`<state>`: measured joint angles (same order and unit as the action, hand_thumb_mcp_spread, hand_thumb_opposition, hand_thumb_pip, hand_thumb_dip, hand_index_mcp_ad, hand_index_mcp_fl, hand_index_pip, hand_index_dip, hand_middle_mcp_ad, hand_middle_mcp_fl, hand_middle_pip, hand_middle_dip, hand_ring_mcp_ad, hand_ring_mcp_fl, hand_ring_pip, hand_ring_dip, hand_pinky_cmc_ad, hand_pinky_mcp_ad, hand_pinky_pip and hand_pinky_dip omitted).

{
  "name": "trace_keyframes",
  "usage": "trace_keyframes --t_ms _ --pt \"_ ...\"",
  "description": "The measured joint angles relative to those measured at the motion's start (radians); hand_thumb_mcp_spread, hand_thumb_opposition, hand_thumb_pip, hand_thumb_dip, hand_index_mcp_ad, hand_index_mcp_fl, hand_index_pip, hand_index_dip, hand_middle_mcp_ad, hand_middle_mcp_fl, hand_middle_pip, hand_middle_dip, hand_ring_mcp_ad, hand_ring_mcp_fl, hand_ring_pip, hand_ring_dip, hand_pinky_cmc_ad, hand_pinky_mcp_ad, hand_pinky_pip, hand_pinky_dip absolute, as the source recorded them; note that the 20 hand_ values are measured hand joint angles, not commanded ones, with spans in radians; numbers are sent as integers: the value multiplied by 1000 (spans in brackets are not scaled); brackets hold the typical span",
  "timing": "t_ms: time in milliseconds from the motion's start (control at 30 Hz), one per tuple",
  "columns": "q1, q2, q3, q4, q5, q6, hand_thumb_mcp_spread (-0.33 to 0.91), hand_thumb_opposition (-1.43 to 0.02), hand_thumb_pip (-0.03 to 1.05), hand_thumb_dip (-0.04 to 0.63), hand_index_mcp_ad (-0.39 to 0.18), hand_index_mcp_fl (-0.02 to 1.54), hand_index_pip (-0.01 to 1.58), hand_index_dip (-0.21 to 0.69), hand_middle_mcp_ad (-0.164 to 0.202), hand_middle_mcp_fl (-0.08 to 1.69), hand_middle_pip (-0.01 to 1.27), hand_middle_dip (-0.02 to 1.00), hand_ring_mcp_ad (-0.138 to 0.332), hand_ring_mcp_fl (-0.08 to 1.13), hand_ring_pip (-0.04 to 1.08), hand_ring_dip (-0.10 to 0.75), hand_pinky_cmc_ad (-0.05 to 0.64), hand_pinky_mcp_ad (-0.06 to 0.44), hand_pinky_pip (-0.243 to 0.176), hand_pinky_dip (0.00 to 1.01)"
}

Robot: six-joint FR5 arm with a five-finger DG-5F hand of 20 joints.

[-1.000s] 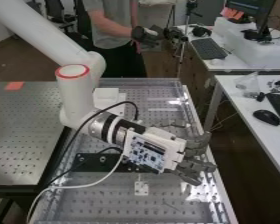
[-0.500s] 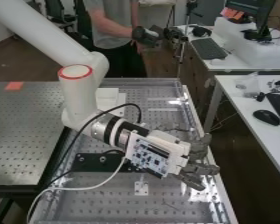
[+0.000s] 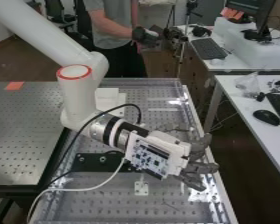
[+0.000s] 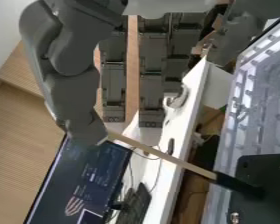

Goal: Grab the chopstick and place it in the clear container

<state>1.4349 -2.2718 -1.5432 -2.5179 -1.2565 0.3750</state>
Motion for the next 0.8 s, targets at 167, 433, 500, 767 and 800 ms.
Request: trace_keyframes --t_ms 167,433,500,767,800 --pt "0 -2 1 -1 -4 16 581 -815 494 309 -133 653 688 161 59 899 368 679 3 360 103 419 379 215 -80 140" --pt "0 -4 0 -1 0 22 595 -834 492 309 -136 686 677 173 59 956 288 679 -16 377 101 419 391 215 -79 140" --pt "1 -4 1 -2 0 22 595 -834 492 309 -136 686 679 173 59 972 264 679 -12 377 103 419 393 215 -82 140" --pt "0 -5 2 -7 4 16 592 -833 492 309 -136 731 674 173 59 1033 204 679 -16 394 101 419 403 215 -66 152" --pt "-1 -5 3 -7 2 15 597 -848 492 309 -136 768 672 173 59 1023 201 679 -12 394 103 419 408 215 -66 152"
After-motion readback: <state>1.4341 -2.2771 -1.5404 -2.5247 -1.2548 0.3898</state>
